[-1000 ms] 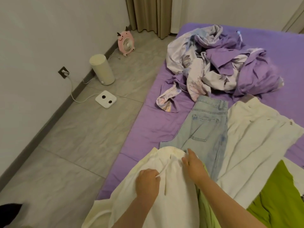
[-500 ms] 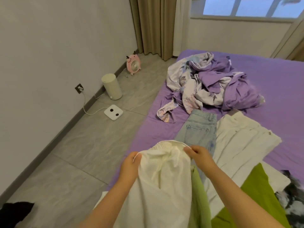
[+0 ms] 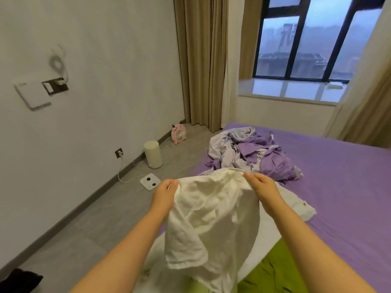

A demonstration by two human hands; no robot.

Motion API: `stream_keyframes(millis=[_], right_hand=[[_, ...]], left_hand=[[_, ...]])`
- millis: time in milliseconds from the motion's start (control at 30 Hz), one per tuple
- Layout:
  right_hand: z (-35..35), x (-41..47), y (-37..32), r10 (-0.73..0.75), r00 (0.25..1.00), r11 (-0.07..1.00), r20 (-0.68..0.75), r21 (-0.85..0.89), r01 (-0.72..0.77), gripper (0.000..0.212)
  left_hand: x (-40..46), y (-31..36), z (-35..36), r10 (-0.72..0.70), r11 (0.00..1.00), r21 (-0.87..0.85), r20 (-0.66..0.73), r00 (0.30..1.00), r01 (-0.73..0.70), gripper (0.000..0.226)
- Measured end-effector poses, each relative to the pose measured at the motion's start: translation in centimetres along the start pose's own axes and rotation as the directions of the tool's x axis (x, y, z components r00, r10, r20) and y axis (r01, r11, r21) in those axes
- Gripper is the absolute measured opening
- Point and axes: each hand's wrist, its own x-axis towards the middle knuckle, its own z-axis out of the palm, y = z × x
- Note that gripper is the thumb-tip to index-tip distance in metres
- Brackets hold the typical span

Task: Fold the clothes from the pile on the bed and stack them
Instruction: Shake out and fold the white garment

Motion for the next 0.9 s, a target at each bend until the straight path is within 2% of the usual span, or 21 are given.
stream_keyframes(millis=[167,233,333,433,500,567,633,767,900], right_hand=[[-3.5,-3.2,-5.7,-0.149,0.989,0.987,0.017,-0.065,0.150,0.039],[-4.7,-4.5,-8.2,-0.177,0.983,0.979,0.054,-0.093,0.182,0.032],[-6.1,-7.0,-11.4,-0.207,0.961,0.965,0.181,-0.121,0.231,0.032],[-6.3,-9.7,-13.4,-0.195,0.935,0.964,0.297,-0.120,0.239,0.029],[-5.9,-11.3,-14.1,-0.180,0.929,0.960,0.324,-0.148,0.238,0.037],[-5.6,-12.9,-14.3,-0.173,0.931,0.959,0.322,-0.160,0.234,0.037],[-5.9,-14.8,-14.7,-0.161,0.945,0.965,0.285,-0.154,0.211,0.038],[-8.2,-19.1,-15.6,-0.155,0.969,0.966,0.191,-0.177,0.189,0.040],[-11.0,-23.3,-15.7,-0.145,0.987,0.956,0.065,-0.250,0.157,0.038]], left_hand=[[-2.8,4.8,-0.8,0.047,0.997,-0.062,0.083,0.995,-0.042,0.030],[-3.9,6.3,-1.0,0.061,0.998,-0.031,0.176,0.982,-0.056,0.035],[-6.3,7.9,-0.9,0.122,0.991,0.014,0.358,0.926,-0.136,0.034],[-9.1,9.9,-0.4,0.251,0.968,-0.132,0.462,0.850,-0.214,0.034],[-11.0,11.4,-0.1,0.338,0.941,-0.193,0.518,0.786,-0.278,0.040],[-12.9,12.8,0.3,0.386,0.922,-0.233,0.597,0.703,-0.308,0.036],[-14.5,13.7,0.7,0.416,0.908,-0.259,0.653,0.633,-0.329,0.028],[-17.0,14.8,1.2,0.436,0.899,-0.322,0.716,0.546,-0.297,0.008],[-19.6,15.7,2.5,0.455,0.885,-0.357,0.798,0.395,-0.300,0.011]])
